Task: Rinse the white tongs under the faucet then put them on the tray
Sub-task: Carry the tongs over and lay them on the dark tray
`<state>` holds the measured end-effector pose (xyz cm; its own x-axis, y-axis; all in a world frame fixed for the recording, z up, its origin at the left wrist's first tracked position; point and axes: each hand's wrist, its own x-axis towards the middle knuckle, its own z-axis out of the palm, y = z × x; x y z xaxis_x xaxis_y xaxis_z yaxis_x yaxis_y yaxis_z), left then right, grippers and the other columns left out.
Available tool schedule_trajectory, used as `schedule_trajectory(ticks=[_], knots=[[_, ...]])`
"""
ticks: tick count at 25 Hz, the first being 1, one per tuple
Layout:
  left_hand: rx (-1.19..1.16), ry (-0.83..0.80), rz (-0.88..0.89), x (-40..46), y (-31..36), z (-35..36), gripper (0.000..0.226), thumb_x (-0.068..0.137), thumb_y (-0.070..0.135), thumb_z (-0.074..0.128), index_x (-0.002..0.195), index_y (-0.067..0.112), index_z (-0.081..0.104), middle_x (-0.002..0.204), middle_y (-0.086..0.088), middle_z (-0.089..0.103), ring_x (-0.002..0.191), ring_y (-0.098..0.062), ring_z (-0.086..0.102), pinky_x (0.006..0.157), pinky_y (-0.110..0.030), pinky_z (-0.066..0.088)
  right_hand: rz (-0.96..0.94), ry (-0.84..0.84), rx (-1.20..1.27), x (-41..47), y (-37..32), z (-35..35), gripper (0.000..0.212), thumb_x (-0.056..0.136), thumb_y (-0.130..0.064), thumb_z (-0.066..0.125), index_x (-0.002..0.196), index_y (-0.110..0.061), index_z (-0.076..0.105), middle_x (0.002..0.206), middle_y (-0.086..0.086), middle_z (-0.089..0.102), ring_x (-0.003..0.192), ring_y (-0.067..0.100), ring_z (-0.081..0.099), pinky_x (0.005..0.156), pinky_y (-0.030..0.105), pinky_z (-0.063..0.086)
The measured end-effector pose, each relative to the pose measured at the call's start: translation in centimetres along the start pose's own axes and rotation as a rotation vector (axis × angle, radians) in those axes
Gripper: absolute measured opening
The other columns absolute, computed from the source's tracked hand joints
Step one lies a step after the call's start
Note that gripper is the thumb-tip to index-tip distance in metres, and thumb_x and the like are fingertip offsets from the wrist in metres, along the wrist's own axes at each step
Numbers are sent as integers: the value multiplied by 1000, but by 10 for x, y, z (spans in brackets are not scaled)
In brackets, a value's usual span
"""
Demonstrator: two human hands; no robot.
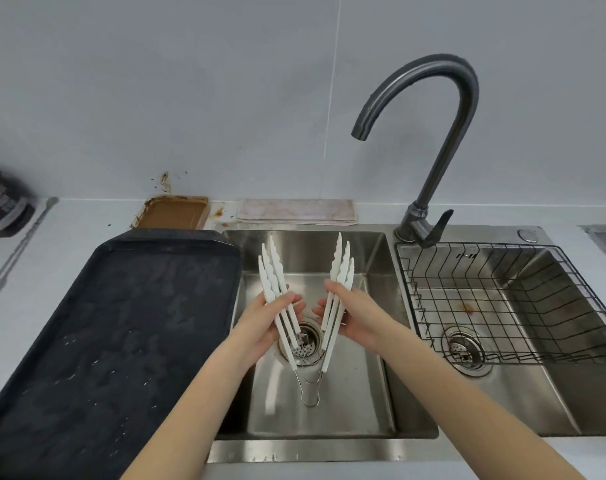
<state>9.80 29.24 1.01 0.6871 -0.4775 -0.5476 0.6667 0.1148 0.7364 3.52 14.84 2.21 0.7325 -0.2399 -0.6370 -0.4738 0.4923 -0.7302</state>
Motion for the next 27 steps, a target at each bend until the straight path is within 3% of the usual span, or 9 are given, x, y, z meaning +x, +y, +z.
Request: schedule_trajectory(ticks=[6, 10, 14, 17, 19, 20, 23, 24, 27], knots=[[-9, 56, 54, -12, 33, -59, 29, 89, 6, 55, 117, 6, 51, 100, -12, 61, 88, -20, 65, 62, -25, 60, 35, -88, 6, 13, 2, 66, 28, 92, -15, 54, 117, -4, 48, 89, 11, 58, 78, 20, 62, 80, 36, 53], [30, 144, 51, -11, 47, -97, 28, 88, 6, 56, 116, 3, 52, 99, -12, 63, 90, -20, 65, 58, -23, 60, 58, -116, -66, 24, 13, 107, 4, 91, -11, 53, 90, -8, 55, 82, 8, 58, 77, 18, 60, 83, 36, 52], [91, 225, 39, -4, 61, -128, 21, 87, 10, 59, 107, 3, 55, 93, -11, 61, 85, -18, 62, 50, -20, 57, 118, -120, -67, 41, 20, 142, 27, 91, -8, 53, 117, -1, 51, 87, 9, 59, 88, 21, 61, 84, 37, 50], [149, 258, 26, 5, 73, -149, 13, 88, 12, 59, 100, 7, 56, 90, -10, 61, 81, -18, 61, 48, -19, 56, 172, -144, -46, 55, 18, 164, 37, 92, -8, 51, 127, 1, 46, 115, 17, 62, 111, 28, 60, 86, 37, 48], [195, 272, 21, 12, 79, -162, 11, 87, 9, 58, 99, 9, 57, 86, -10, 61, 79, -17, 61, 51, -19, 57, 203, -135, -49, 65, 21, 177, 38, 92, -7, 51, 128, 1, 45, 128, 20, 57, 120, 29, 56, 87, 38, 48], [219, 279, 18, 15, 82, -168, 12, 87, 8, 58, 99, 9, 56, 85, -9, 61, 79, -17, 61, 53, -20, 58, 219, -126, -51, 71, 24, 183, 37, 92, -6, 50, 128, 1, 46, 124, 19, 58, 120, 29, 56, 89, 38, 48], [345, 333, 5, 25, 82, -183, 15, 86, 8, 59, 101, 9, 57, 85, -8, 61, 80, -19, 60, 68, -28, 55, 241, -115, -94, 83, 32, 197, 31, 91, -5, 48, 121, 1, 51, 84, 9, 58, 96, 24, 63, 90, 36, 48], [423, 367, 1, 27, 81, -186, 13, 86, 10, 60, 98, 11, 58, 84, -5, 60, 83, -20, 59, 75, -30, 51, 237, -108, -135, 86, 34, 198, 29, 91, -6, 48, 119, 1, 51, 80, 7, 55, 86, 20, 60, 90, 36, 48], [633, 414, 13, 29, 79, -193, 11, 87, 16, 58, 78, 22, 54, 82, 4, 57, 93, -21, 54, 83, -31, 40, 211, -95, -368, 90, 36, 198, 36, 90, -8, 48, 124, 0, 51, 98, 11, 61, 89, 19, 57, 87, 33, 51]])
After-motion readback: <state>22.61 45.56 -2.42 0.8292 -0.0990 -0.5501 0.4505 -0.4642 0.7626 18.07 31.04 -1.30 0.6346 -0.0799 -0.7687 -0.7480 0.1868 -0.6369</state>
